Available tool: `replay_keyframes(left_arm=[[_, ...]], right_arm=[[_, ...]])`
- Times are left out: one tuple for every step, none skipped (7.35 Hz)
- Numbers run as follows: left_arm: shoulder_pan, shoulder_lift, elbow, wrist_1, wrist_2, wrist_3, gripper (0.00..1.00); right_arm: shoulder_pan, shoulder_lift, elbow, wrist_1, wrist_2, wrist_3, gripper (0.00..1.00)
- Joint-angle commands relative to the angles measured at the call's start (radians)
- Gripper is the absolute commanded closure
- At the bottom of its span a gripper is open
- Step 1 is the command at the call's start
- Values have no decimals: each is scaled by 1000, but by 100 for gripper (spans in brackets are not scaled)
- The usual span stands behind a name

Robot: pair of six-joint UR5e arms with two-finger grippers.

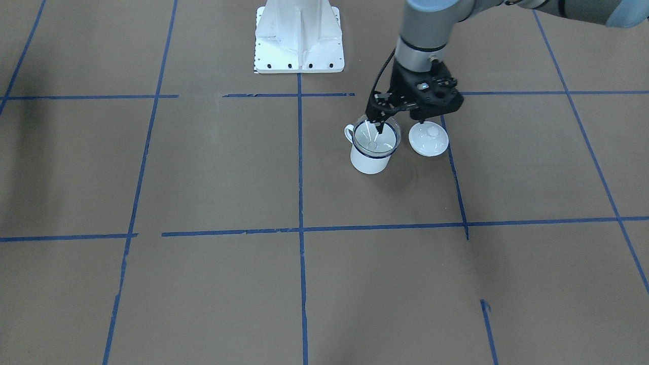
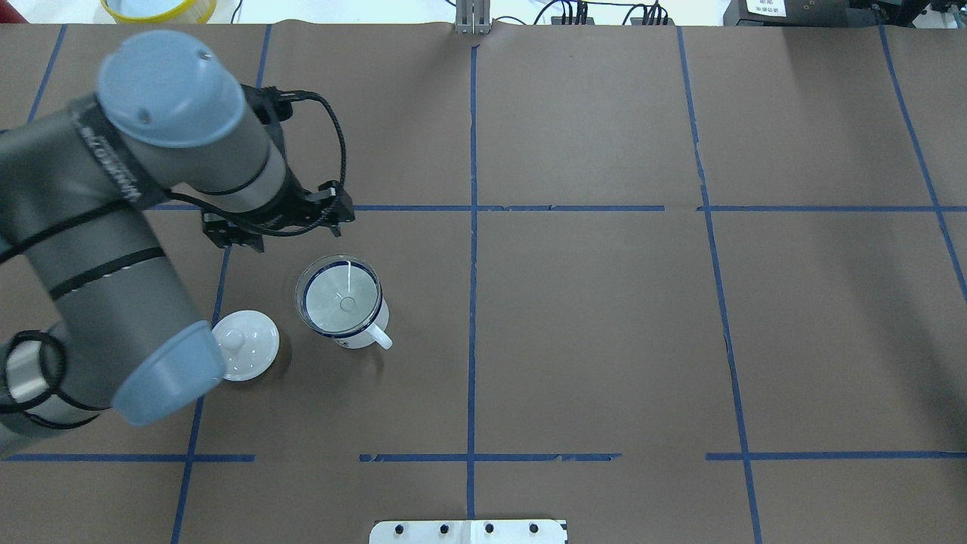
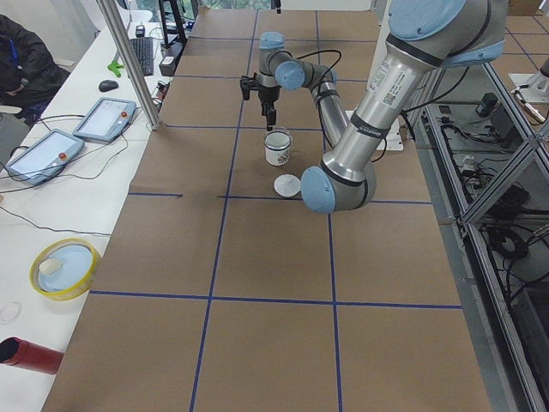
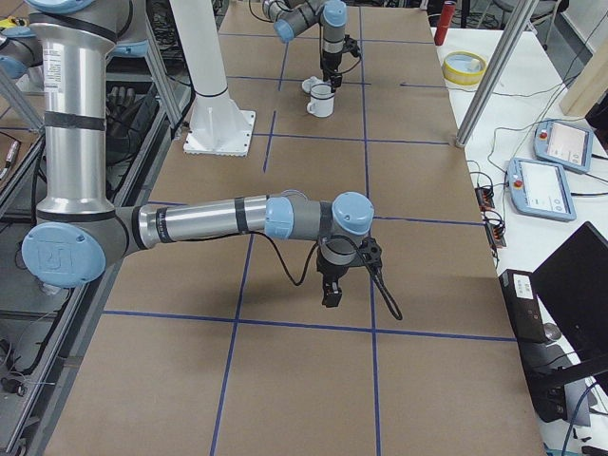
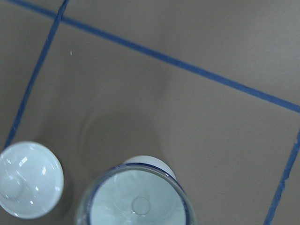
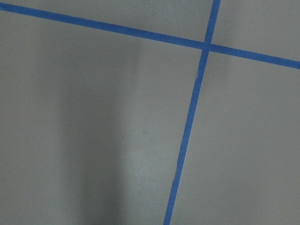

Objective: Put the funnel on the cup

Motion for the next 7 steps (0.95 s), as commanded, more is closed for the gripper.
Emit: replay_keyframes(left_arm=[[-227, 203, -63, -56, -124, 443, 0], [-377, 290, -54, -56, -193, 702, 0], [-504, 380, -42, -56, -232, 927, 0], [-631, 460, -14, -56, -237, 1137, 0], [-749, 500, 61, -56, -246, 1317, 0], [-828, 537, 136, -63, -247, 1467, 0], [-872, 564, 174, -62, -266, 1521, 0]], right_arm=[[0, 0, 0, -2, 0, 0, 0], [0, 0, 1, 0, 0, 0, 0], [0, 0, 0, 0, 0, 0, 0], [0, 0, 0, 0, 0, 0, 0], [0, 0, 0, 0, 0, 0, 0], [0, 0, 0, 0, 0, 0, 0], [0, 0, 1, 0, 0, 0, 0]])
